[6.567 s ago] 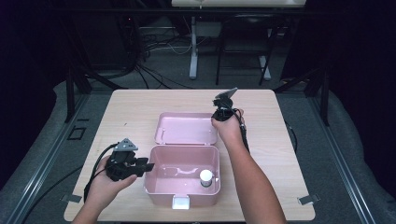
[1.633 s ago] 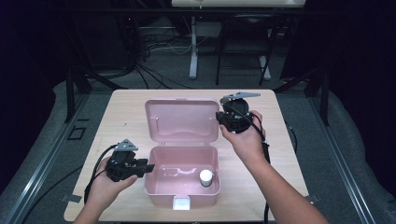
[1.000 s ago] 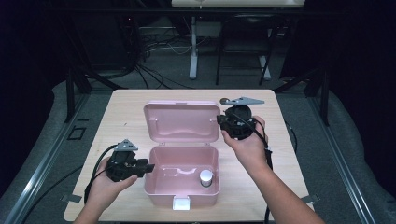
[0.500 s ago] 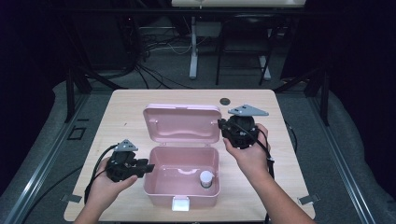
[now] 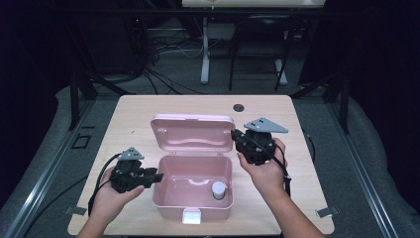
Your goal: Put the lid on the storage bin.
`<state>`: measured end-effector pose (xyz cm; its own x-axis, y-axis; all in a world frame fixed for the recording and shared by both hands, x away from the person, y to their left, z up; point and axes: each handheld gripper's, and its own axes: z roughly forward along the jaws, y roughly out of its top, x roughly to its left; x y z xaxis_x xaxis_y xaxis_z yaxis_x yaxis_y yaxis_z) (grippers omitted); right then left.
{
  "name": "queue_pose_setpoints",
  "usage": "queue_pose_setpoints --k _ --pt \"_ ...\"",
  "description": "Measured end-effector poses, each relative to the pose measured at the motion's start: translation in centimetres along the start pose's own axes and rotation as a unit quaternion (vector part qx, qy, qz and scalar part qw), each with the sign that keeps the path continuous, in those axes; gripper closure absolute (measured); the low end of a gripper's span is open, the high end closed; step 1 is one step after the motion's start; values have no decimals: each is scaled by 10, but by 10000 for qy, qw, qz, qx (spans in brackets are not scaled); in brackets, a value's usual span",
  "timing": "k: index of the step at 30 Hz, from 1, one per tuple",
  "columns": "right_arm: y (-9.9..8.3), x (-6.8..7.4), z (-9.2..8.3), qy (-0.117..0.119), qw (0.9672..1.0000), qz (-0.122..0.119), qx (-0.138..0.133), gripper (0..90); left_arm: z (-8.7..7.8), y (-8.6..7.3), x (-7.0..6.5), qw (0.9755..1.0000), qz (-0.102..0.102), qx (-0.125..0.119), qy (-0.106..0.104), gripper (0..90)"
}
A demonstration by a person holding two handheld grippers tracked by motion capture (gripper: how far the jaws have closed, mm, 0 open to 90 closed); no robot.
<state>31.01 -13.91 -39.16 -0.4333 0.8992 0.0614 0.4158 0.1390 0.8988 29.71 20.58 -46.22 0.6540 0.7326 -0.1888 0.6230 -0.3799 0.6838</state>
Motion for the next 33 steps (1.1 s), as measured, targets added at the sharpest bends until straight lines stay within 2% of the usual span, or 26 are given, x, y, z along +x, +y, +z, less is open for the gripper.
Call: queue_pose_setpoints --k 10,15,25,28,30,33 --pt "-5 2 -5 44 10000 2 -75 858 -9 1 2 9998 1 -186 92 630" --pt "-10 1 -8 153 9997 137 -123 850 -13 2 5 9993 -24 -350 164 613" --pt "-17 1 -12 203 9995 210 -117 855 -20 5 5 9977 52 -618 290 600" --pt "-17 1 -12 198 9995 231 -122 864 -24 10 5 9961 150 -802 327 572" --pt "-16 1 -11 186 9995 231 -113 867 -29 15 5 9934 149 -1063 414 516" --pt "-16 2 -11 157 9996 209 -106 868 -36 25 5 9884 286 -1368 597 506"
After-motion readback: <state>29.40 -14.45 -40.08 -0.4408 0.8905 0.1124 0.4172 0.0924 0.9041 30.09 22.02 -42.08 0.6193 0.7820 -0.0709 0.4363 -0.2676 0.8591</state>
